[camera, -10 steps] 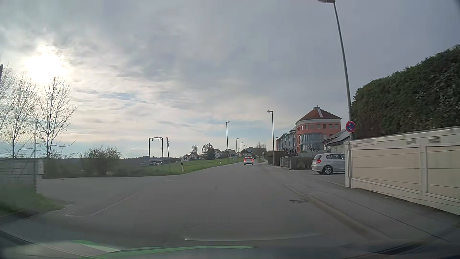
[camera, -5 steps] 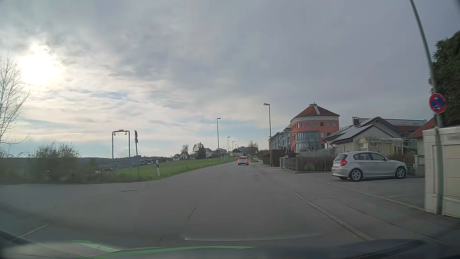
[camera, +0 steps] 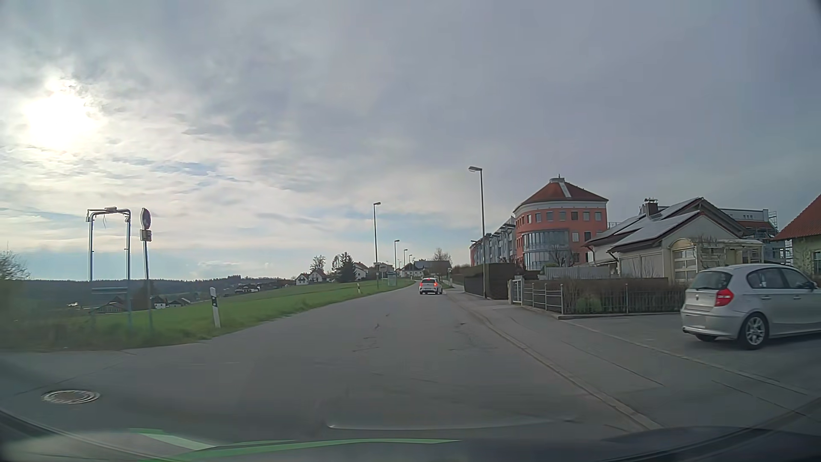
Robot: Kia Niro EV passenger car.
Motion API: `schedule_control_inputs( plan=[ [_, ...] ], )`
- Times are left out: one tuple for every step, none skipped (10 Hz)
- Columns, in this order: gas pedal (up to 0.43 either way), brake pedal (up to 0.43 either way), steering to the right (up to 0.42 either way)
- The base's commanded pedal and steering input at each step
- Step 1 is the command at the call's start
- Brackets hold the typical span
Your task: Follow the waypoints while adhering to traffic rules and regulations
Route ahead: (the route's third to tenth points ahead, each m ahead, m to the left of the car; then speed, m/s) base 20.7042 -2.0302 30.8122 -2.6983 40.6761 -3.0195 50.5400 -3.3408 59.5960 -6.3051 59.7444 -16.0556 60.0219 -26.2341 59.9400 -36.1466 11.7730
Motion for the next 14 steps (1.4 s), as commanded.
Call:
schedule_control_inputs(
  plan=[
    [0.118, 0.000, 0.010],
    [0.039, 0.000, 0.009],
    [0.000, 0.000, 0.009],
    [0.000, 0.000, 0.008],
    [0.000, 0.000, 0.006],
    [0.000, 0.000, 0.004],
    [0.000, 0.000, 0.003],
    [0.000, 0.000, 0.003],
    [0.000, 0.000, 0.004],
    [0.000, 0.000, 0.003],
    [0.000, 0.000, 0.003],
    [0.000, 0.000, 0.003],
    [0.000, 0.000, 0.003],
    [0.000, 0.000, 0.002]
  ],
)
